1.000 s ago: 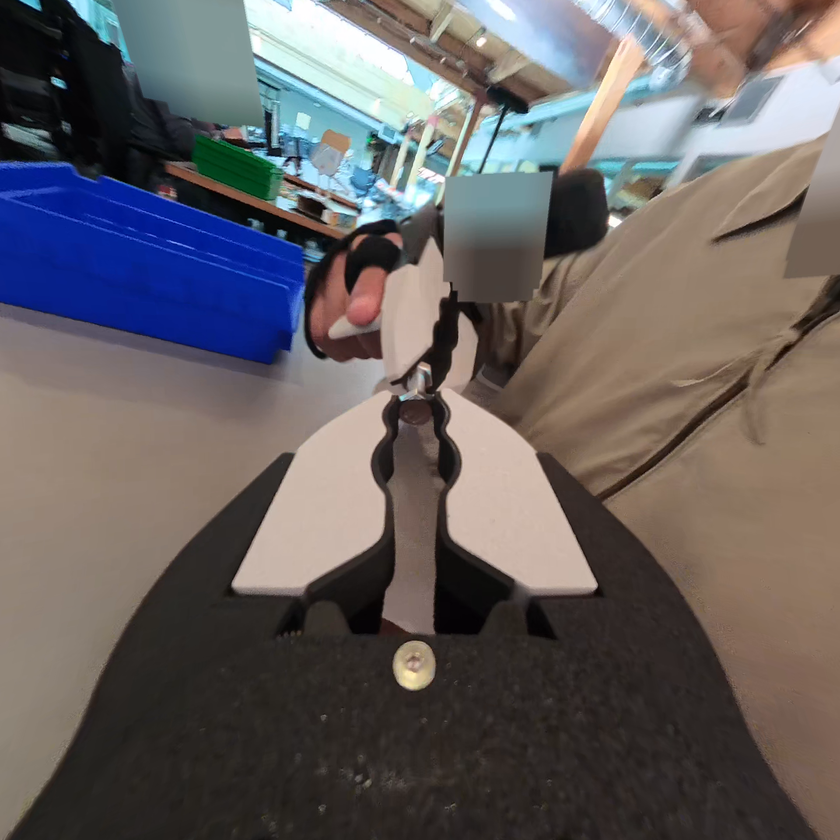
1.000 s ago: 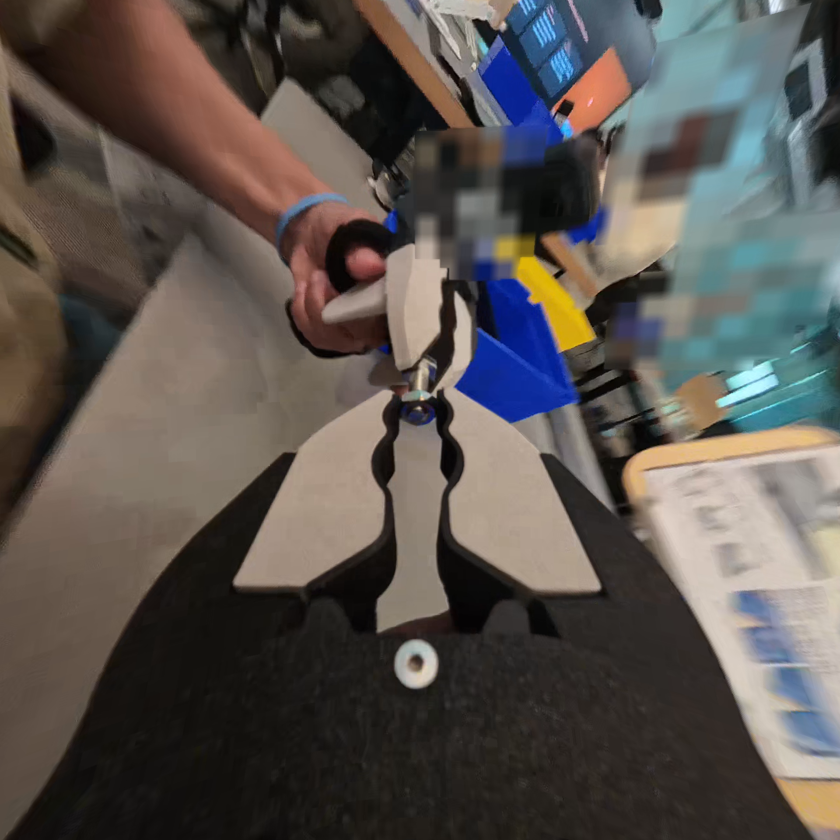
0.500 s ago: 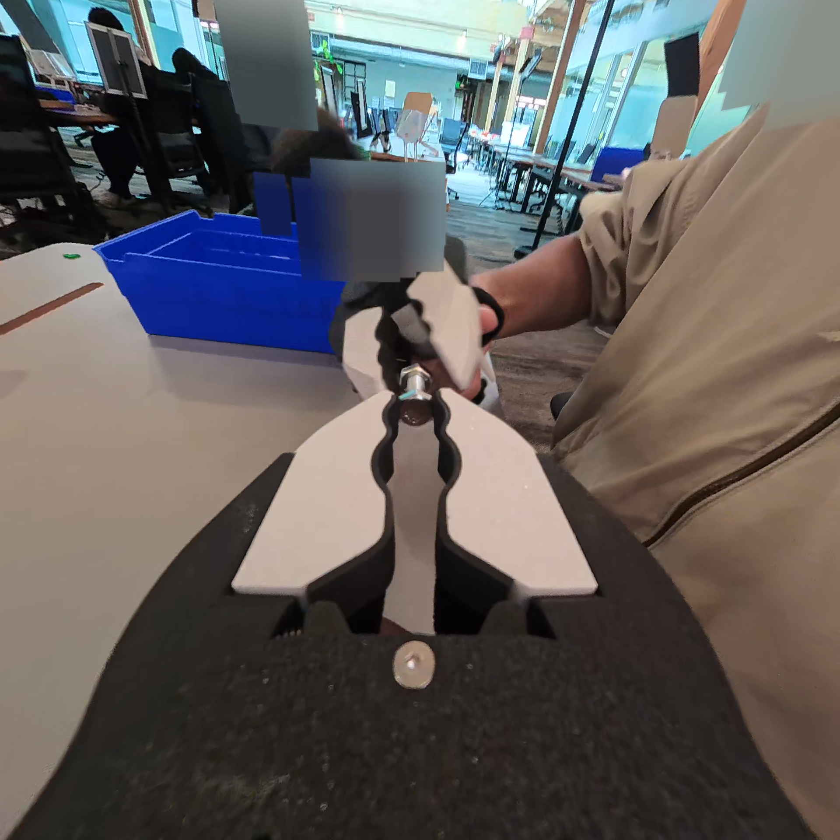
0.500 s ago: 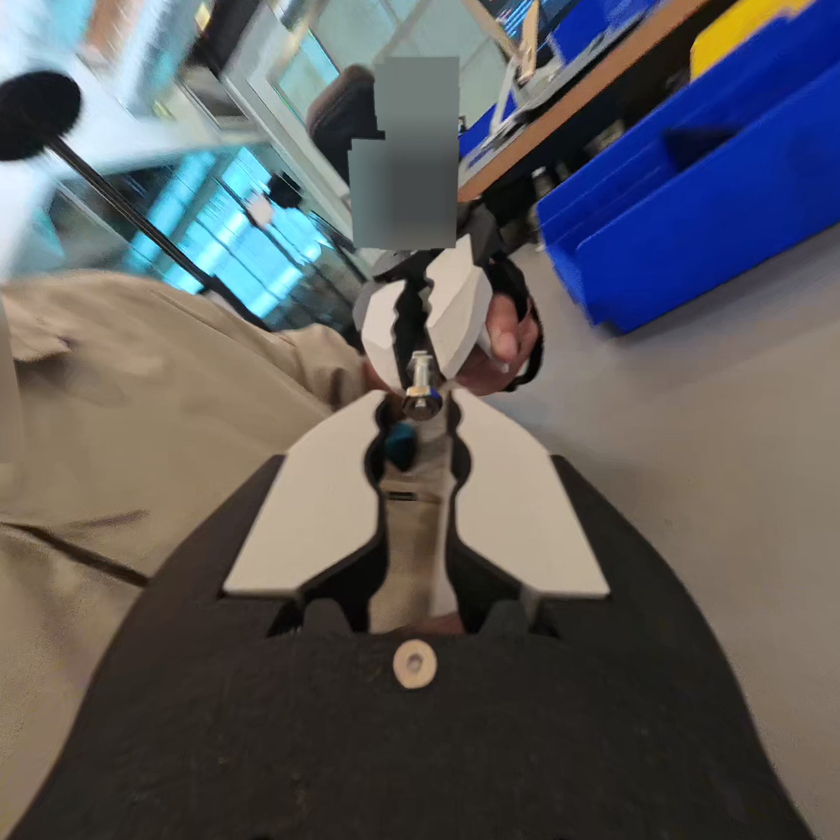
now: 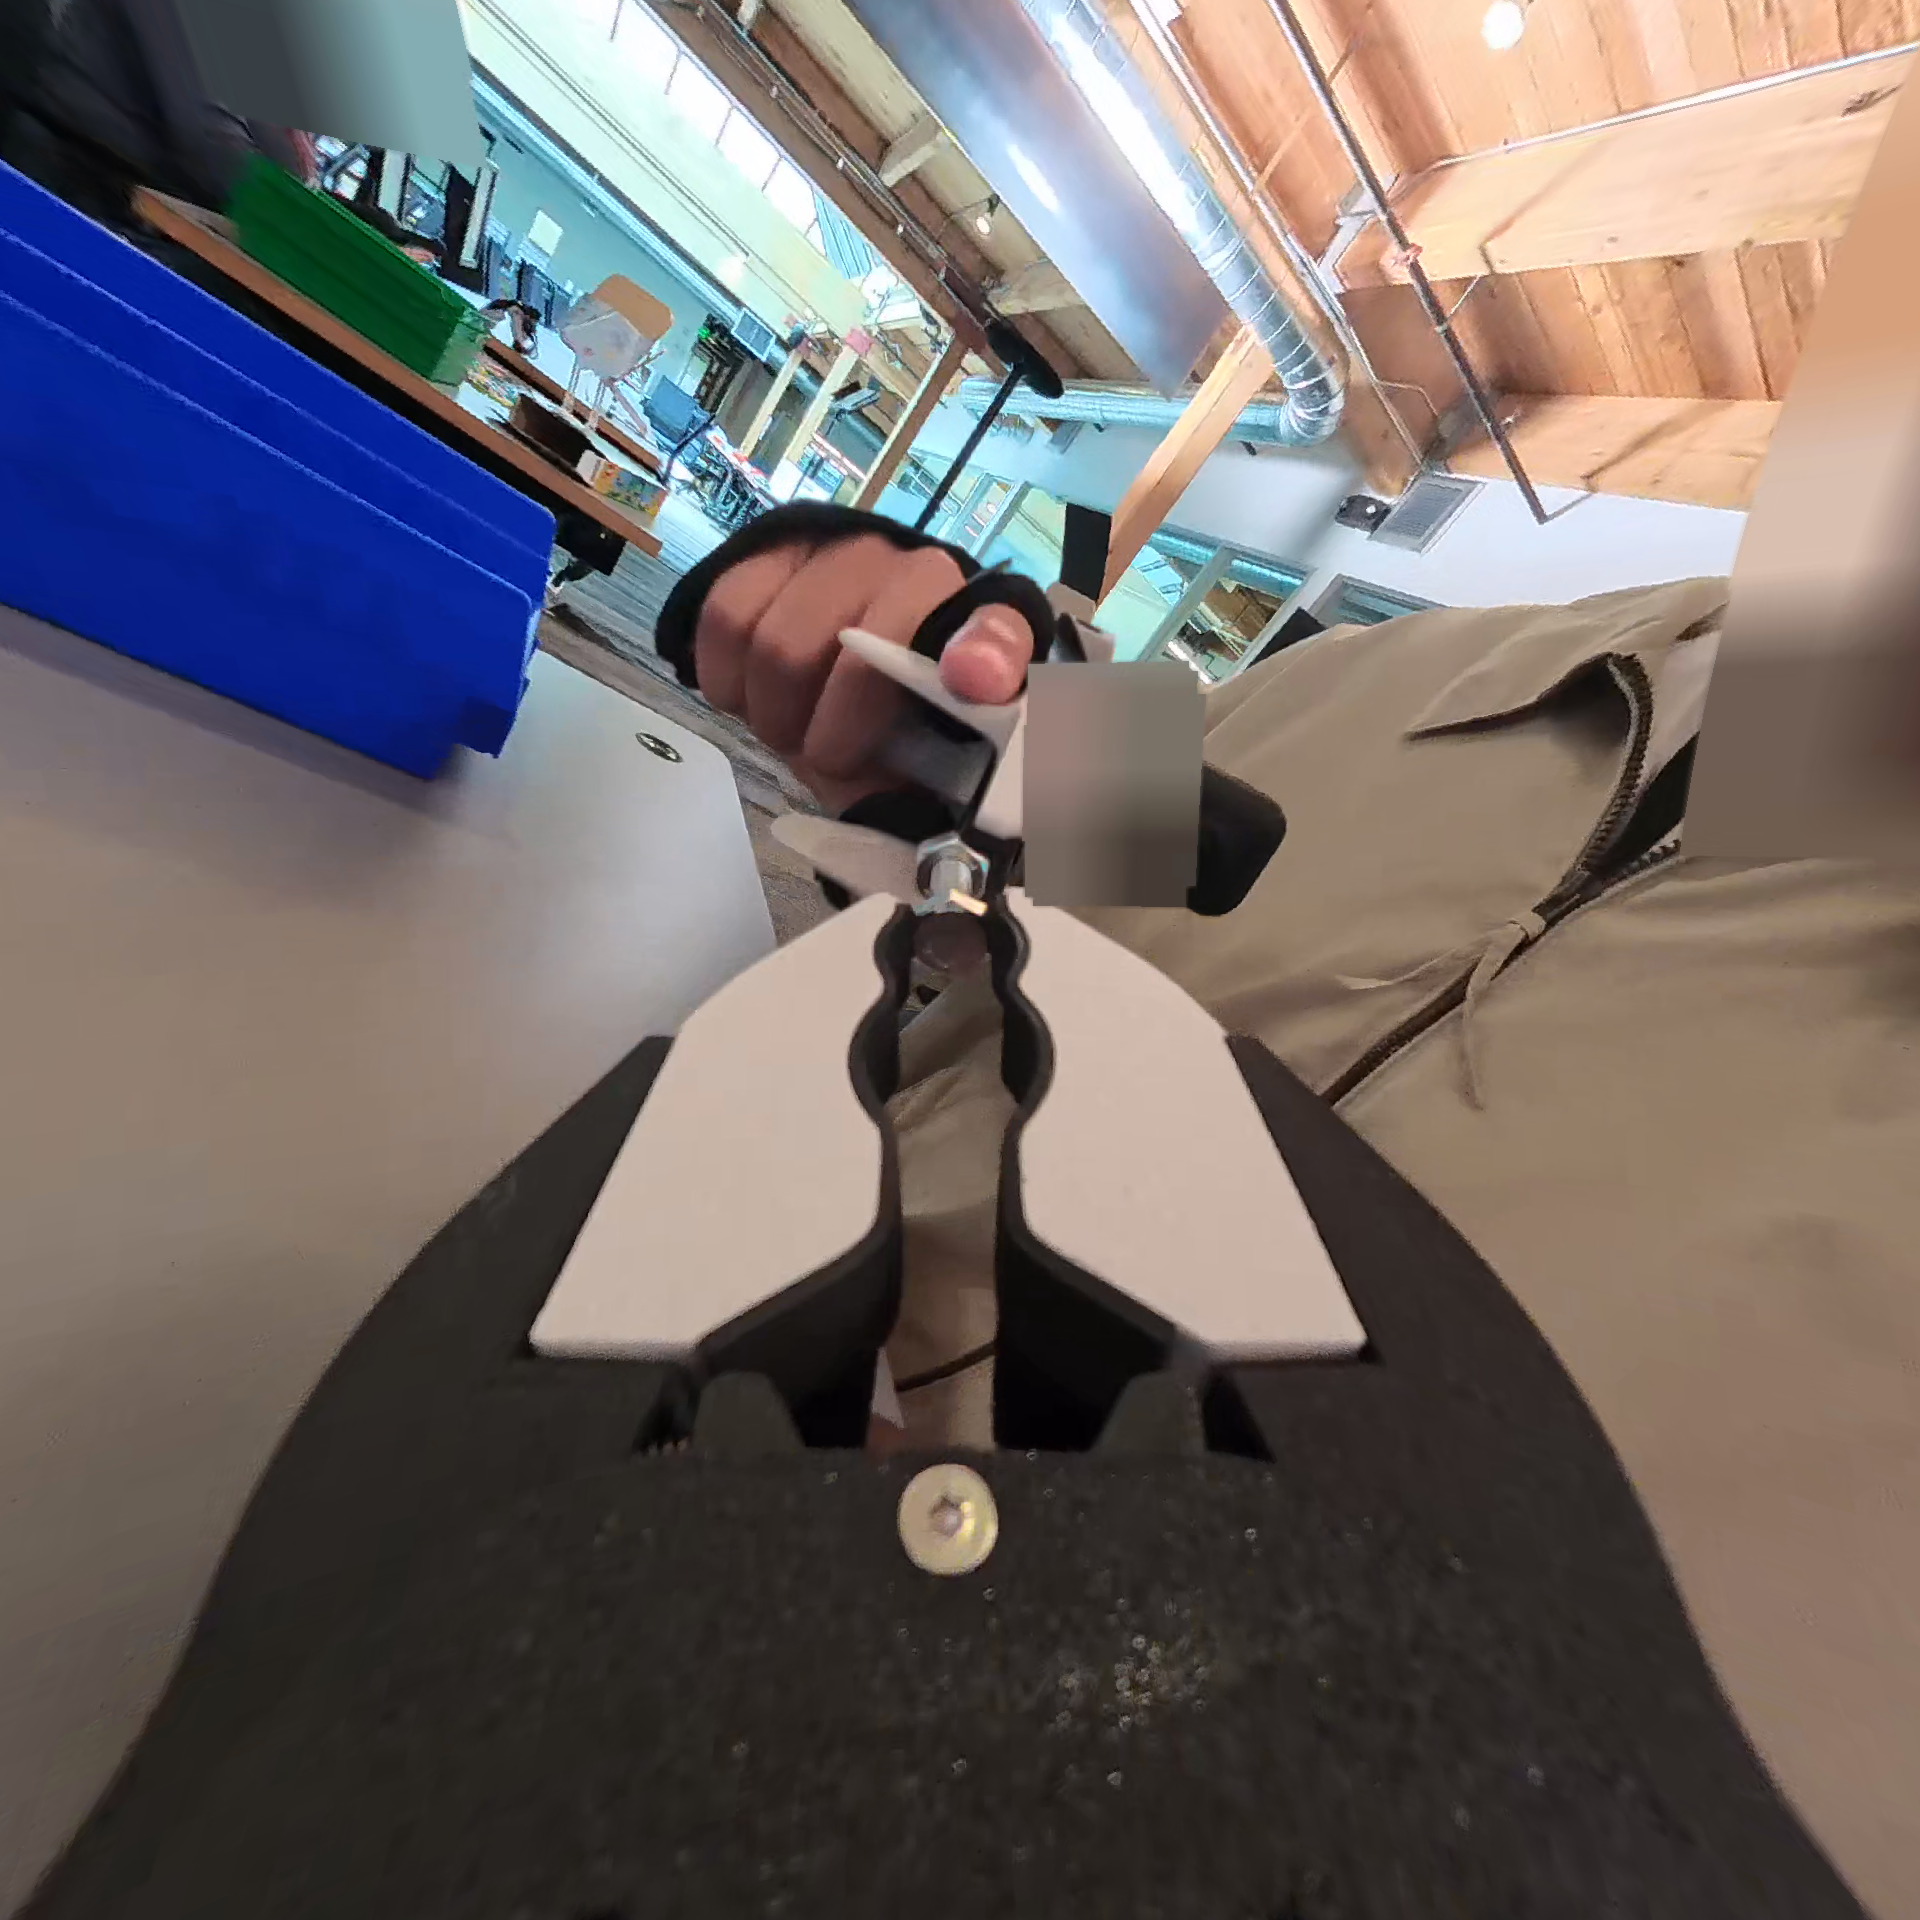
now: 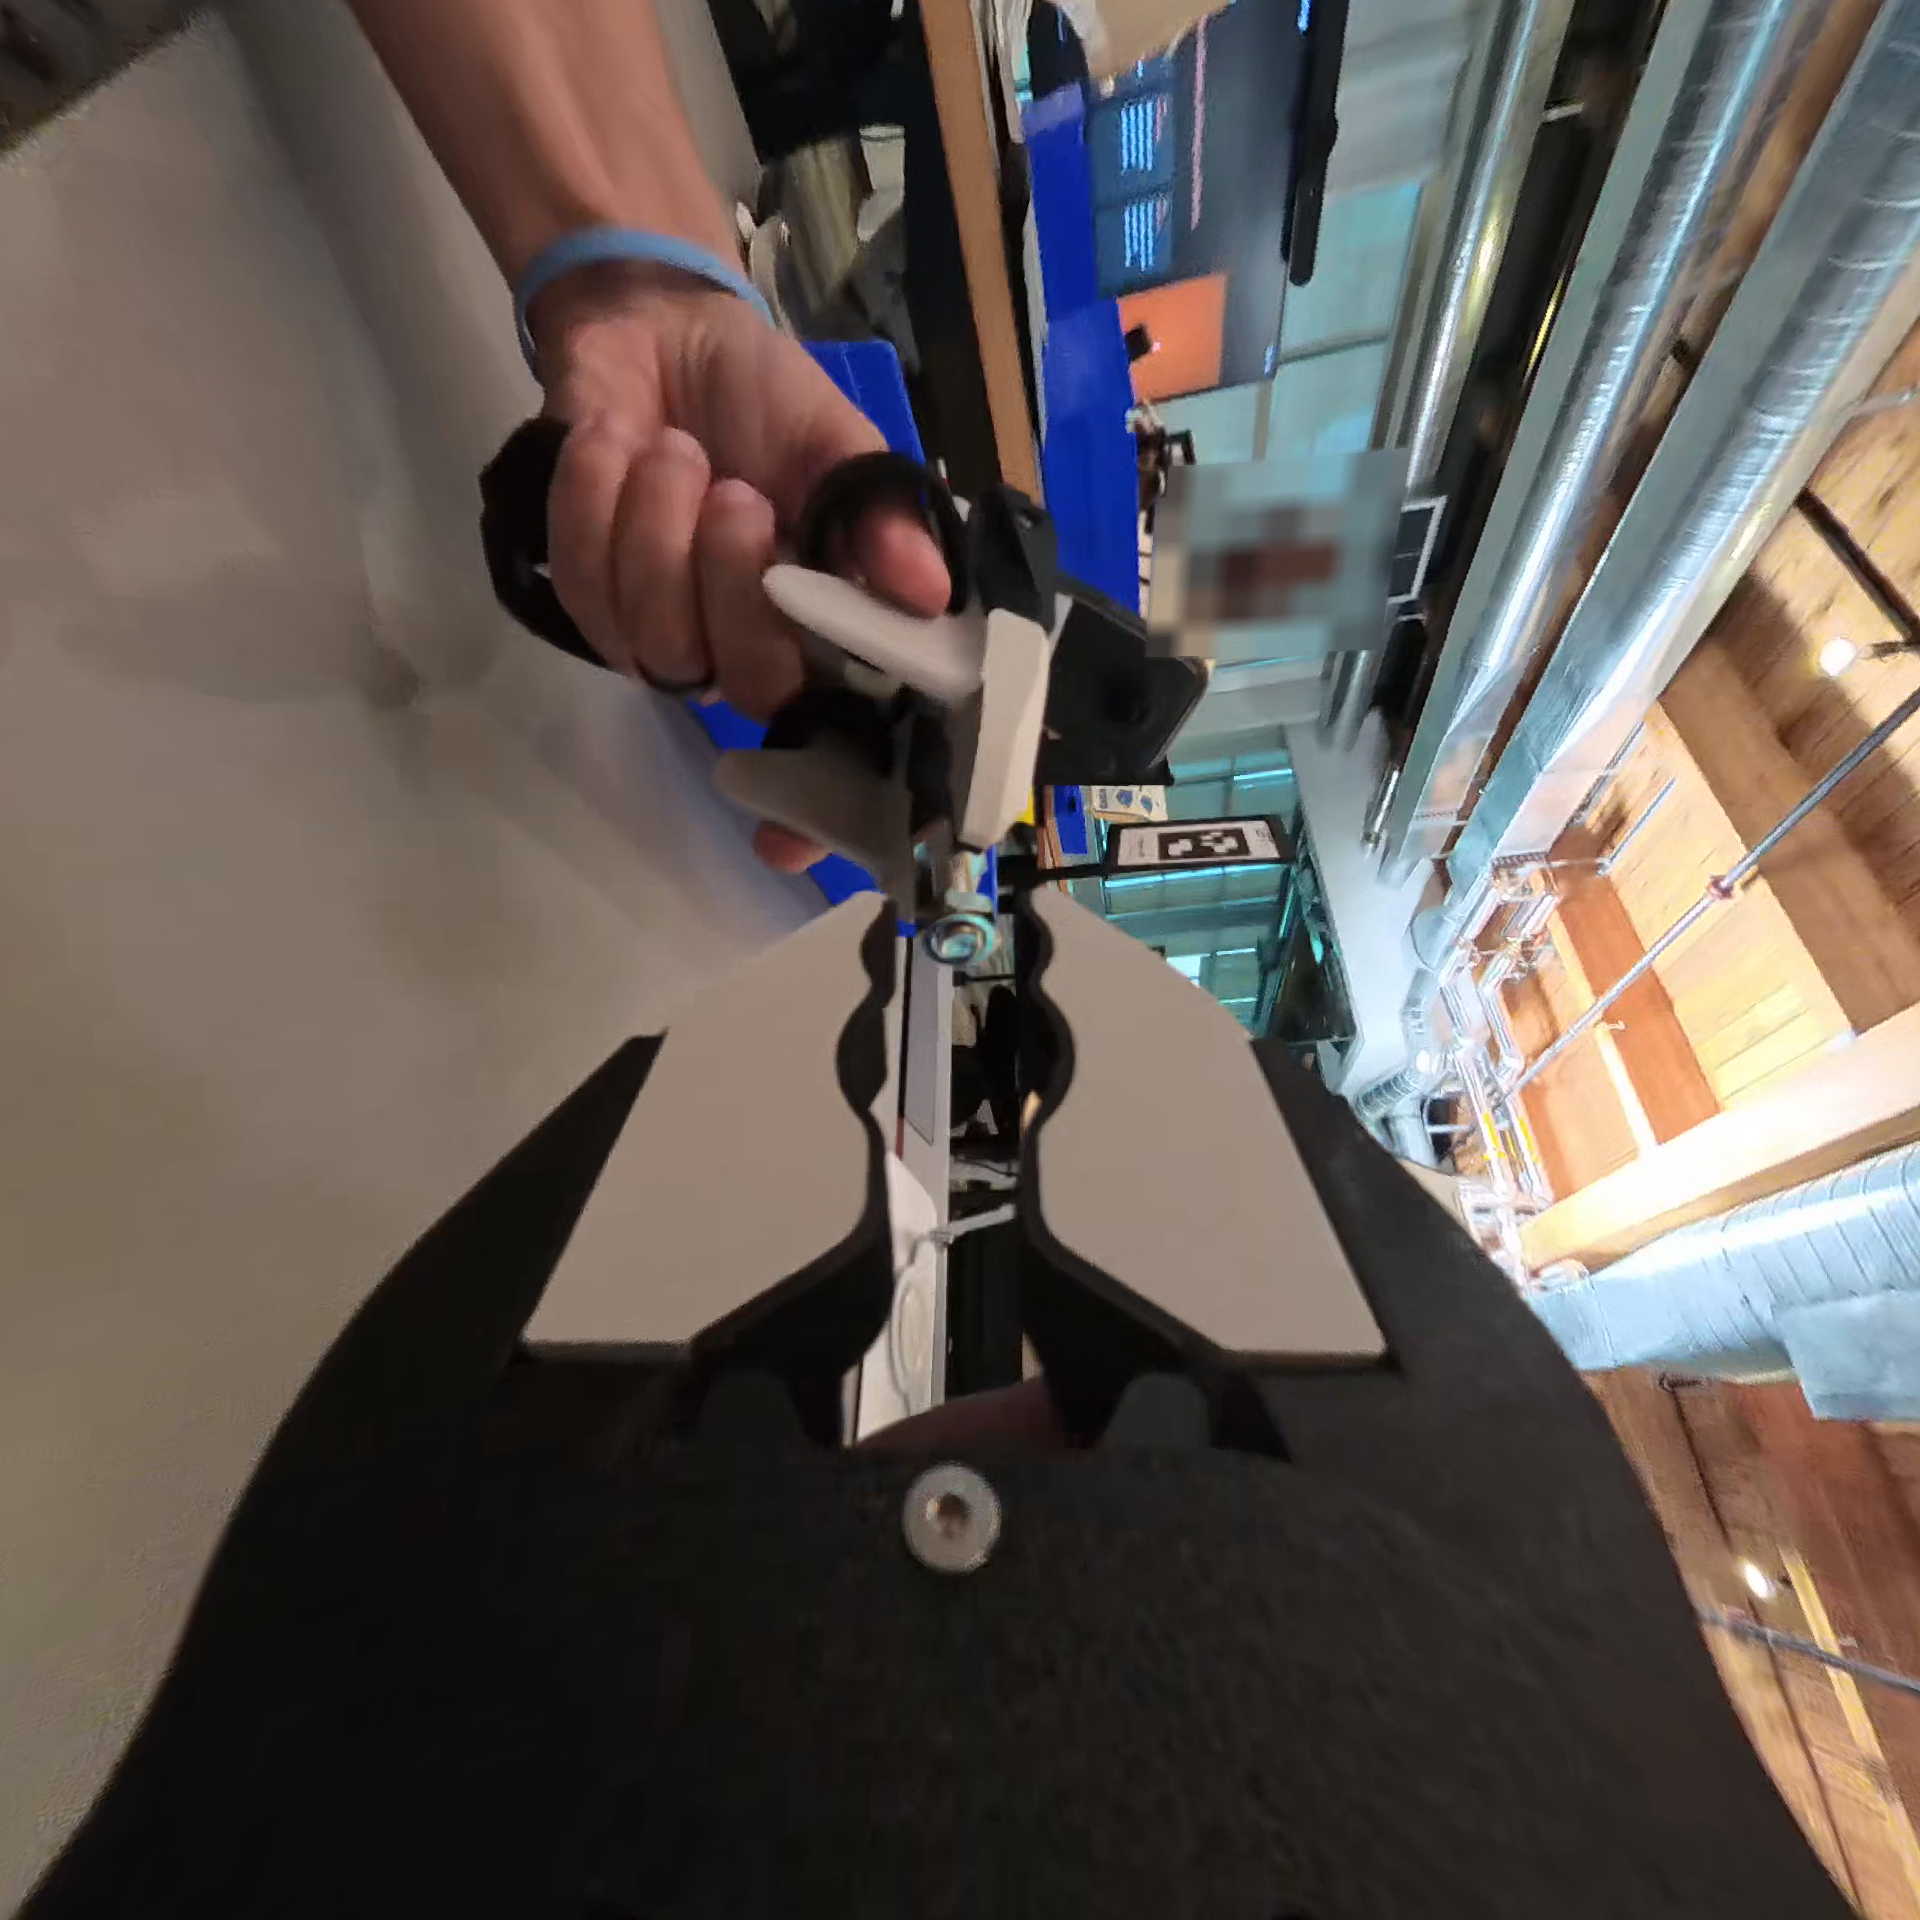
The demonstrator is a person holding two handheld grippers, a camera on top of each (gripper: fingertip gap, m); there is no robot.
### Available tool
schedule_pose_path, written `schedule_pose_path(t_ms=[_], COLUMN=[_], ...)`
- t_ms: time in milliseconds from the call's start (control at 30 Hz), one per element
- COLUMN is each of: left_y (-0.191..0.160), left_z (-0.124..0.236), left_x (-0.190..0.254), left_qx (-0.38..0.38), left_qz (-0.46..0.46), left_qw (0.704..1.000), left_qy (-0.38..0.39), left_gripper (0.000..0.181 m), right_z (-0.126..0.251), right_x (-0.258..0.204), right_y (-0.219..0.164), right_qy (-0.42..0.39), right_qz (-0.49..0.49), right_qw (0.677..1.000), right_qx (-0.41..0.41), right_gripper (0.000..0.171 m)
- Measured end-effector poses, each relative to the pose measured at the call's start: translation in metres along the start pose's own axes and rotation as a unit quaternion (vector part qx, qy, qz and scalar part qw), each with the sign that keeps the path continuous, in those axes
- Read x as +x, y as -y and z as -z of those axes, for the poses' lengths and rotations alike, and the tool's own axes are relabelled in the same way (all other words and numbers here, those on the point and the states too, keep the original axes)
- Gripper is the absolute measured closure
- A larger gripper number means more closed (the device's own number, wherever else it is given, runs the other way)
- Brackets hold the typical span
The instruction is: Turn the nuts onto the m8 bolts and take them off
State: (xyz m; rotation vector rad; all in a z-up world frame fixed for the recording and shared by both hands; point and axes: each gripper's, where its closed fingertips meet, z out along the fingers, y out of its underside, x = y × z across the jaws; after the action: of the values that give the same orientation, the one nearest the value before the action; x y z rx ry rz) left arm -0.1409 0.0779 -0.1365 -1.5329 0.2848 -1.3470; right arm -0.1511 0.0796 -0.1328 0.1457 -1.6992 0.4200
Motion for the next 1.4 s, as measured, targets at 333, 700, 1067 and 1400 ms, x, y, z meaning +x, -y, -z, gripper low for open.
schedule_pose_path(t_ms=[333,700,1067,1400], left_y=[-0.004,-0.002,0.007,-0.007], left_z=[0.004,0.0,0.008,0.0], left_x=[-0.001,-0.007,0.0,0.003], left_qx=[-0.033,-0.097,0.017,-0.001], left_qz=[-0.093,-0.25,-0.009,0.017], left_qw=[0.993,0.944,0.999,1.0], left_qy=[0.069,0.191,0.036,-0.008], left_gripper=[0.167,0.167,0.167,0.167], right_z=[-0.002,0.002,0.005,-0.005], right_x=[-0.005,-0.007,-0.005,-0.011], right_y=[0.004,0.002,-0.007,-0.002], right_qy=[0.138,0.267,0.04,0.046], right_qz=[-0.404,-0.833,-0.153,-0.063], right_qw=[0.903,0.446,0.987,0.997], right_qx=[0.049,0.19,0.004,-0.004], right_gripper=[0.157,0.157,0.11,0.156])
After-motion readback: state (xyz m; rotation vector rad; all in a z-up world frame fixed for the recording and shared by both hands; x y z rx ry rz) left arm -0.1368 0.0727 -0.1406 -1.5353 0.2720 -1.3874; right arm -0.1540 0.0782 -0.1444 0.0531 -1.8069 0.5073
